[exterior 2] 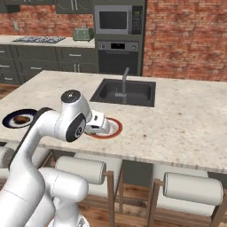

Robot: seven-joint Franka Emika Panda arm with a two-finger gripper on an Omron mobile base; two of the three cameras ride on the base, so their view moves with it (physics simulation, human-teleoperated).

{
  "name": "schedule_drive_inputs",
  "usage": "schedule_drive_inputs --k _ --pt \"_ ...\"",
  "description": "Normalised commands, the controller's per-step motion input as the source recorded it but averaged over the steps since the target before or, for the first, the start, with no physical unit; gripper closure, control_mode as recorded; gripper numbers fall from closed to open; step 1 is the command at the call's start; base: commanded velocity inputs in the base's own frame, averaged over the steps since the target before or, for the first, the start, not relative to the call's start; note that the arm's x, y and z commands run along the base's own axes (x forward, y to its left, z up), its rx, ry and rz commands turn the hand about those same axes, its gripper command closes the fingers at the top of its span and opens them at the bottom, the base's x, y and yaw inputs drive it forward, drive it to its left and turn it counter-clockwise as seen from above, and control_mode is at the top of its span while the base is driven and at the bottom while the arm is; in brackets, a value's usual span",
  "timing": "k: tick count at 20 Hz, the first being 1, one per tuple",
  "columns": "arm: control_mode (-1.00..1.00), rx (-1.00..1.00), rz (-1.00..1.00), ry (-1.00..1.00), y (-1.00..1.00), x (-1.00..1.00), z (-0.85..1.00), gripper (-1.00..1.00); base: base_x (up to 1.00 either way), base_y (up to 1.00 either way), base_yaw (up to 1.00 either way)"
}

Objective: Transport the chicken drumstick and broccoli to the fridge. Place the chicken drumstick on the rack containing meat and place the broccoli on the rack containing the vegetable, ensuring meats and vegetables are on different racks.

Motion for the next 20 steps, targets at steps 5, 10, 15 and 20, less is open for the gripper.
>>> schedule_drive_inputs --k 5,10,15,20 --pt "-1.00 0.00 0.00 -0.07 0.00 -0.81 0.71 1.00 0.00 0.00 0.00" --pt "-1.00 0.00 0.00 -0.15 0.02 -0.58 0.78 1.00 0.00 0.00 0.00" --pt "-1.00 0.00 0.00 -0.09 0.00 -0.68 0.71 1.00 0.00 0.00 0.00" --pt "-1.00 0.00 -0.02 -0.02 0.03 -0.46 0.42 1.00 0.00 0.00 0.00"
